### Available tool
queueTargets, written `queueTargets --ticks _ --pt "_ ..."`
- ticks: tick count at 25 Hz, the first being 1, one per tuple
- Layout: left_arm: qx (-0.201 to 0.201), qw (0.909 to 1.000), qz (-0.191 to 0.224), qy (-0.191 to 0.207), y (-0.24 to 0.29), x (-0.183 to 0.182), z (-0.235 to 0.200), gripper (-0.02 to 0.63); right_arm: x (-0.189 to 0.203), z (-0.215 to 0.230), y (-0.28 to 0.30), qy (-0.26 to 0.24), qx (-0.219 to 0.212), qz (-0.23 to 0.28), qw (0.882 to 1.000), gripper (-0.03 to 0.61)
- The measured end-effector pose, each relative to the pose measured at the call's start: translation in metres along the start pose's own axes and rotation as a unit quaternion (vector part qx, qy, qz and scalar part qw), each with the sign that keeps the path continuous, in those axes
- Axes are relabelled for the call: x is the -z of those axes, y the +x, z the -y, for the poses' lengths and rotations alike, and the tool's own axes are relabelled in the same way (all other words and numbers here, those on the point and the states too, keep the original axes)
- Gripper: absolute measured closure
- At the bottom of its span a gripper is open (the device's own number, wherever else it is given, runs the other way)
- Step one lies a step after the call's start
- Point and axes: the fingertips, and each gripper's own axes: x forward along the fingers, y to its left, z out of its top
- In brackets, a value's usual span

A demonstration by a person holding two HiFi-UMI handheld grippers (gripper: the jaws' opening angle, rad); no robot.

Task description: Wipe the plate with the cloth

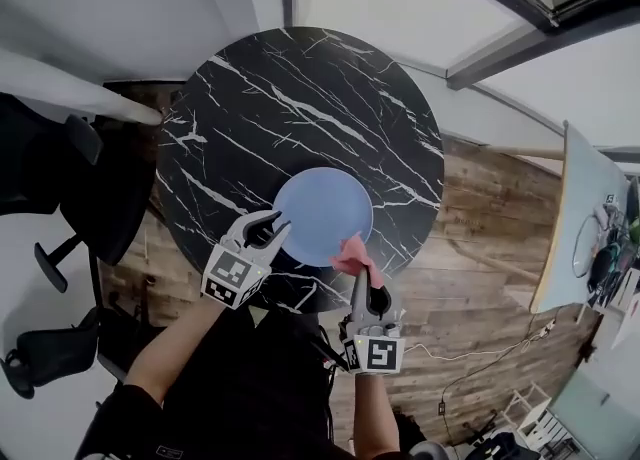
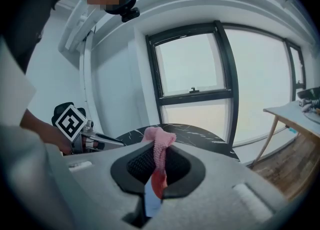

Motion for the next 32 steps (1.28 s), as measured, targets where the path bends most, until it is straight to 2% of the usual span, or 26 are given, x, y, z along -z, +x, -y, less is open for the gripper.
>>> queueTargets --ticks 3,10,14,18,22,24,26,29,32 --pt "-0.007 0.9997 -0.021 -0.011 0.014 0.02 -0.012 0.511 0.013 0.006 0.01 -0.003 -0.004 -0.01 1.0 0.56" --pt "-0.033 0.9958 -0.08 -0.027 0.044 0.059 -0.041 0.431 0.036 0.018 0.033 -0.011 -0.011 -0.033 0.999 0.56" --pt "-0.035 0.991 -0.116 -0.057 0.06 0.075 -0.053 0.408 0.045 0.021 0.045 -0.016 -0.018 -0.044 0.999 0.56" --pt "-0.045 0.9887 -0.127 -0.067 0.073 0.082 -0.061 0.407 0.056 0.027 0.052 -0.018 -0.02 -0.056 0.998 0.56" --pt "-0.052 0.9876 -0.136 -0.057 0.081 0.087 -0.066 0.433 0.063 0.031 0.06 -0.029 -0.024 -0.06 0.997 0.56" --pt "-0.059 0.9855 -0.151 -0.049 0.082 0.094 -0.068 0.456 0.066 0.031 0.062 -0.055 -0.028 -0.065 0.996 0.56" --pt "-0.068 0.9834 -0.165 -0.034 0.083 0.102 -0.069 0.476 0.063 0.028 0.065 -0.105 -0.036 -0.063 0.992 0.56" --pt "-0.073 0.9824 -0.169 -0.034 0.086 0.108 -0.073 0.496 0.054 0.017 0.076 -0.194 -0.06 -0.051 0.978 0.56" --pt "-0.077 0.9822 -0.167 -0.041 0.087 0.108 -0.078 0.539 0.062 0.013 0.086 -0.25 -0.074 -0.079 0.962 0.56"
